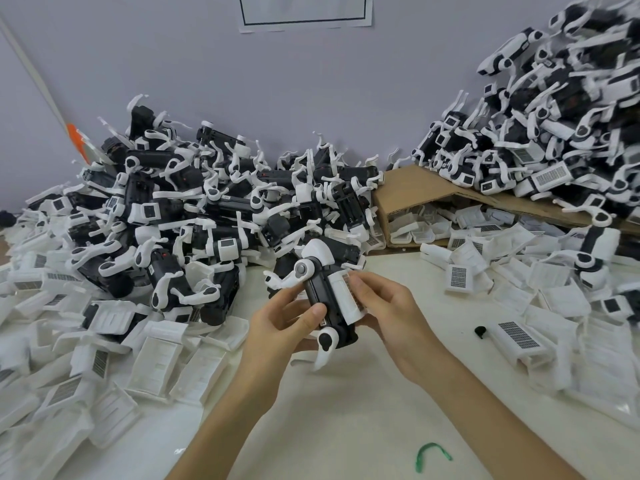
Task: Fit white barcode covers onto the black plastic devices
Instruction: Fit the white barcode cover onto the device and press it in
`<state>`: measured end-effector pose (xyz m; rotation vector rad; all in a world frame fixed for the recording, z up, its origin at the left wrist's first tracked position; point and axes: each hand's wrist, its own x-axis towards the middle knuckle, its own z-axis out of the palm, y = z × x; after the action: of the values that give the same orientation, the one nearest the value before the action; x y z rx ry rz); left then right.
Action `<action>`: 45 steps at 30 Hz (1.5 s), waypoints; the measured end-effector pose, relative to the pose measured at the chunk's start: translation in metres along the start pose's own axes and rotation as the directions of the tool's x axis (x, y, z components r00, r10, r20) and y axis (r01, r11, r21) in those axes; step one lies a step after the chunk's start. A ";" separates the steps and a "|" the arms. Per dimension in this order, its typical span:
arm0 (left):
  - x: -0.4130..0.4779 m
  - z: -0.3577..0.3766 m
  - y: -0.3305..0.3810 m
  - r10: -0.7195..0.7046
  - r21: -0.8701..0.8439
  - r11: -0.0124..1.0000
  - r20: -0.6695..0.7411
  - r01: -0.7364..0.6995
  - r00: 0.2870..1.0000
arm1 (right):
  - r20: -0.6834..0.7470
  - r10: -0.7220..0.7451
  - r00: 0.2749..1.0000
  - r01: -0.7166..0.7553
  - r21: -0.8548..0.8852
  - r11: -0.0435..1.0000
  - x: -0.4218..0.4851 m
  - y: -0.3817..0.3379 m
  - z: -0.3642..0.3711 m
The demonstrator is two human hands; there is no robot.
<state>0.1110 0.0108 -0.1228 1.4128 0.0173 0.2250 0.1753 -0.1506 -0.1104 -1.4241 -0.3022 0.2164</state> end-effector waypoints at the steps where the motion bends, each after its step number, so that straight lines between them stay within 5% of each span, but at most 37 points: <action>1: 0.000 0.000 0.000 0.001 -0.005 1.000 -0.005 -0.001 1.000 | -0.012 0.008 1.000 -0.008 0.021 1.000 0.001 0.000 -0.001; 7: 0.000 0.001 -0.001 -0.003 -0.013 1.000 -0.018 0.003 1.000 | 0.016 0.065 0.998 -0.067 0.190 0.980 0.003 -0.002 -0.004; 22: -0.002 0.002 0.000 0.001 -0.009 1.000 0.014 -0.001 1.000 | 0.105 0.016 0.994 -0.011 -0.046 0.999 -0.002 0.003 0.007; 32: -0.005 0.001 0.005 0.023 0.036 0.999 0.102 -0.027 0.995 | 0.335 0.067 0.940 -0.089 0.050 0.995 -0.007 0.001 0.007; 45: -0.005 0.000 0.003 0.018 0.171 0.984 0.167 -0.047 0.986 | 0.227 -0.022 0.974 0.035 -0.053 0.998 -0.009 0.006 0.011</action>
<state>0.1058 0.0100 -0.1201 1.6040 -0.1249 0.1351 0.1631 -0.1427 -0.1158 -1.4520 -0.5190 0.3501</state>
